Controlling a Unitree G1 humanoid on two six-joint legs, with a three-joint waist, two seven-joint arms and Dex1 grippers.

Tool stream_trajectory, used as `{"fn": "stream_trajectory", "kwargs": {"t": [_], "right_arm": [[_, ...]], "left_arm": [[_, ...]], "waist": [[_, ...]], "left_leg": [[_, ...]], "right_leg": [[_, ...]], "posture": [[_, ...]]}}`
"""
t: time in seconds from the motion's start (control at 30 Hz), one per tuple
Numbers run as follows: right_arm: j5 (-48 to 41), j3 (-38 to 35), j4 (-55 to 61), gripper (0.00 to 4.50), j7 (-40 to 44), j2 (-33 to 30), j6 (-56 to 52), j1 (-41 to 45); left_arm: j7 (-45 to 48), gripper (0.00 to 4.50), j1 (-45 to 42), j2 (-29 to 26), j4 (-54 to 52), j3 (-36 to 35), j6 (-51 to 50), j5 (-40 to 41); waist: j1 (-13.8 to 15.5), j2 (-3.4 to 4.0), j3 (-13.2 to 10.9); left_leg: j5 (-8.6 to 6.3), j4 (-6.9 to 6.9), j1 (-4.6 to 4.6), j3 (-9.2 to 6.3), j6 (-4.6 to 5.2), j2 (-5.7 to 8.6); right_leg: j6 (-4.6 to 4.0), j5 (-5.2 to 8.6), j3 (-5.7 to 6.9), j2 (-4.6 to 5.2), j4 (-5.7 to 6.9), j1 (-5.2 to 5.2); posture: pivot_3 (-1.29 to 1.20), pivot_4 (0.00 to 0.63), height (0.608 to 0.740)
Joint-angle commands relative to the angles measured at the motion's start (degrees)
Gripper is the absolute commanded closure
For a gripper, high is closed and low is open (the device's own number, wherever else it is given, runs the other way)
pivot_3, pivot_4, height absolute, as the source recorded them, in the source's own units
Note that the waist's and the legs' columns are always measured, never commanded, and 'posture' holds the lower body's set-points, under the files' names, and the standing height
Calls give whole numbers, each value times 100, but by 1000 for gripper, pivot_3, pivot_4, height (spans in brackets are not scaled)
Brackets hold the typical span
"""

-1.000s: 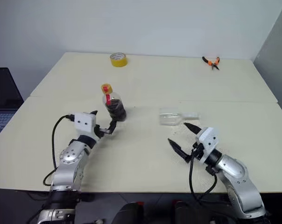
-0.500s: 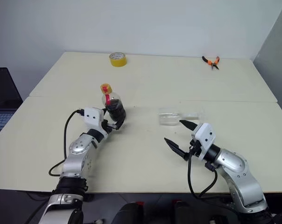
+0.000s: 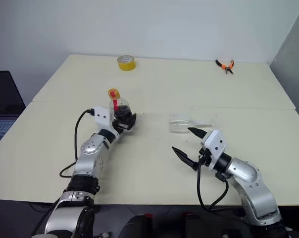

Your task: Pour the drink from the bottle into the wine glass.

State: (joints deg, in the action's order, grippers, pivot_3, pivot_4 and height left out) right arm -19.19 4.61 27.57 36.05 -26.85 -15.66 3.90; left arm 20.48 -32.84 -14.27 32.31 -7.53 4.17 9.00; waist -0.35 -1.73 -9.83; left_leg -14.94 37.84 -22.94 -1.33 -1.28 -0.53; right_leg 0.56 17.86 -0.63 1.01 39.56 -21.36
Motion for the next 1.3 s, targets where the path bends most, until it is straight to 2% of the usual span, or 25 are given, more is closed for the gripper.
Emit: {"fn": "stream_trajectory", "kwargs": {"t": [0.03, 0.13, 0.3, 0.43, 0.53, 0.7, 0.83, 0.93, 1.03, 1.3], "right_arm": [[-20, -14, 232, 0, -9, 13, 21, 86], [-5, -17, 224, 0, -23, 25, 26, 91], [9, -23, 218, 0, -47, 50, 26, 98], [31, -31, 225, 0, -64, 59, 46, 108], [10, -63, 275, 0, -69, 38, 18, 106], [-73, -150, 495, 0, 17, -154, -119, 6], [-453, -353, 1150, 0, 20, -406, -588, -368], [-669, -416, 1559, 0, -174, -443, -960, -471], [-1040, -485, 1783, 0, -486, -309, -1438, -291], [-1308, -177, 1963, 0, -1340, 78, -2536, 678]], "left_arm": [[48, 24, -172, 17, 66, -83, 193, 90], [105, 588, -225, 42, 131, -94, 234, 115], [117, 1903, -294, 54, 214, -98, 265, 89], [296, 2543, -286, 86, 4, -21, 223, 111], [465, 2631, -155, 53, -320, 62, 119, 112], [924, 2631, 381, -68, -1556, 376, -338, 189], [1869, 2642, 1257, -497, -3303, 1061, -1210, 456], [2480, 2670, 1609, -891, -3957, 1606, -1570, 440], [2789, 2680, 1640, -1080, -4179, 1953, -1720, 361], [3039, 2681, 1127, -1002, -3670, 2355, -1631, 113]], "waist": [[-1, 0, 0], [0, 0, 0], [9, -1, -1], [11, -1, -1], [10, -2, -1], [8, -2, -2], [2, -1, -3], [5, 2, -4], [8, 3, -4], [5, 6, -6]], "left_leg": [[0, 0, 0, 0, 0, 0], [0, 0, 0, 0, 0, 0], [0, 1, -1, 0, 0, 0], [0, 1, -1, 0, 0, 0], [0, 1, -2, 0, 0, 0], [1, 0, -3, 1, -3, -1], [1, -3, -3, 1, -4, -4], [1, 0, -1, -1, -3, -3], [1, 1, 2, -3, -2, -3], [0, -1, -3, -3, 0, -2]], "right_leg": [[0, 0, 0, 0, 0, -1], [0, 0, -1, 0, 0, 0], [0, 0, 0, 0, 0, 0], [1, 0, 0, 0, 0, 0], [0, 0, 0, 0, -1, -1], [0, 0, -2, 0, -3, -1], [0, 0, -5, 0, -5, -1], [0, 0, -4, 0, -2, 1], [0, 0, -1, 0, -1, 5], [0, 0, -3, -4, -7, 1]], "posture": [[0, 150, 740], [0, 150, 740], [0, 150, 740], [0, 150, 740], [0, 150, 740], [0, 150, 740], [0, 150, 740], [0, 150, 740], [0, 150, 740], [0, 150, 740]]}}
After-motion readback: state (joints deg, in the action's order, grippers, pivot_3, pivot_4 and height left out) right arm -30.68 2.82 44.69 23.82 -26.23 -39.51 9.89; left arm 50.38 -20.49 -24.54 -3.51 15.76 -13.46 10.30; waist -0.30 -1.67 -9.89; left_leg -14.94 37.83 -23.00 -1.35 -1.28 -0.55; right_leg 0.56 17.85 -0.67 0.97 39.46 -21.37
